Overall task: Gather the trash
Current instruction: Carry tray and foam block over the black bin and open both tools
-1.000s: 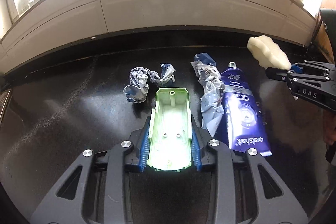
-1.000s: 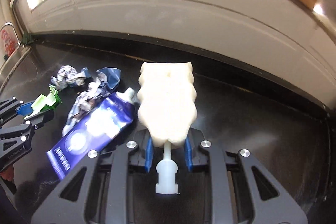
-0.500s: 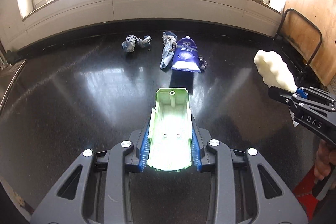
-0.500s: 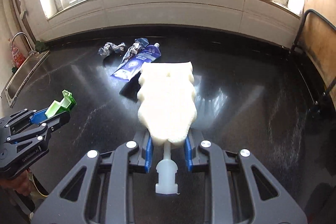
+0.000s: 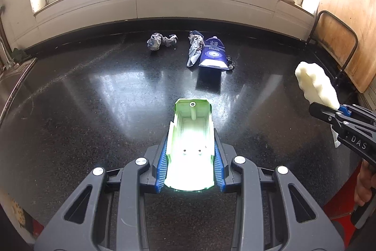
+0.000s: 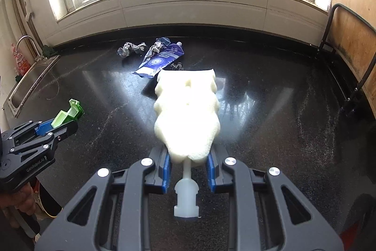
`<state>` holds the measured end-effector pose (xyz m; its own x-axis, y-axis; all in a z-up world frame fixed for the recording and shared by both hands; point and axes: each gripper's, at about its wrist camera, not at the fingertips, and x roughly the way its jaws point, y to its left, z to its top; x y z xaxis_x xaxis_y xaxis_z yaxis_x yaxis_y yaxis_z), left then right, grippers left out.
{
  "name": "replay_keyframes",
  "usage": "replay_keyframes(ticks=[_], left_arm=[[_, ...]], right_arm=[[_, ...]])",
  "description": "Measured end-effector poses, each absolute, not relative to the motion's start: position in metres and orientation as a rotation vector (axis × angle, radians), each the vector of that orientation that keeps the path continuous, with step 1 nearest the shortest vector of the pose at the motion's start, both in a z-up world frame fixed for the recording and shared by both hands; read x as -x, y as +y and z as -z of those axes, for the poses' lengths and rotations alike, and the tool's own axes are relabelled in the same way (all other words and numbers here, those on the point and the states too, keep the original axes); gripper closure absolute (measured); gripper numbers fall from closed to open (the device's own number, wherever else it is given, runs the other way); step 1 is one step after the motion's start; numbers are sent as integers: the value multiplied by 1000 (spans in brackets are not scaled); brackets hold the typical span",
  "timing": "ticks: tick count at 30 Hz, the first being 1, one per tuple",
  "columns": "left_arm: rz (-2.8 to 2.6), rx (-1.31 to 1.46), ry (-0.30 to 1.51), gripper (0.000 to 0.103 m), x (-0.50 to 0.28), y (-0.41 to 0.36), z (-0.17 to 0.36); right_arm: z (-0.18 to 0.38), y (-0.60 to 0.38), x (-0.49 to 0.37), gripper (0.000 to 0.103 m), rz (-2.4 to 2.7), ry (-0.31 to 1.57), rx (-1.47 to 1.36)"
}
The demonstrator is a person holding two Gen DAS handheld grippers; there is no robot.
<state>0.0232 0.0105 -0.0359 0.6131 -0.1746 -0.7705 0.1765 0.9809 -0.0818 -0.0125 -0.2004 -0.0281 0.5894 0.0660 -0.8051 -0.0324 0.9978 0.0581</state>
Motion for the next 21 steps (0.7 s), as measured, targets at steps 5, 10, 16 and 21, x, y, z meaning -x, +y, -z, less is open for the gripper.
replay_keyframes(ticks=[5,10,16,21], left_arm=[[174,9,882,70,-22,24,33],[109,37,859,70,-13,57,24],[-41,84,828,70,15,127,12],[-204,152,814,70,53,197,11]], right_arm=[[26,-185,6,79,-90,937,-33],[21,-143,-3,79,-185,929,-12],[14,-54,-11,79,-382,912,37],[11,42,-6,79,-587,905,95]])
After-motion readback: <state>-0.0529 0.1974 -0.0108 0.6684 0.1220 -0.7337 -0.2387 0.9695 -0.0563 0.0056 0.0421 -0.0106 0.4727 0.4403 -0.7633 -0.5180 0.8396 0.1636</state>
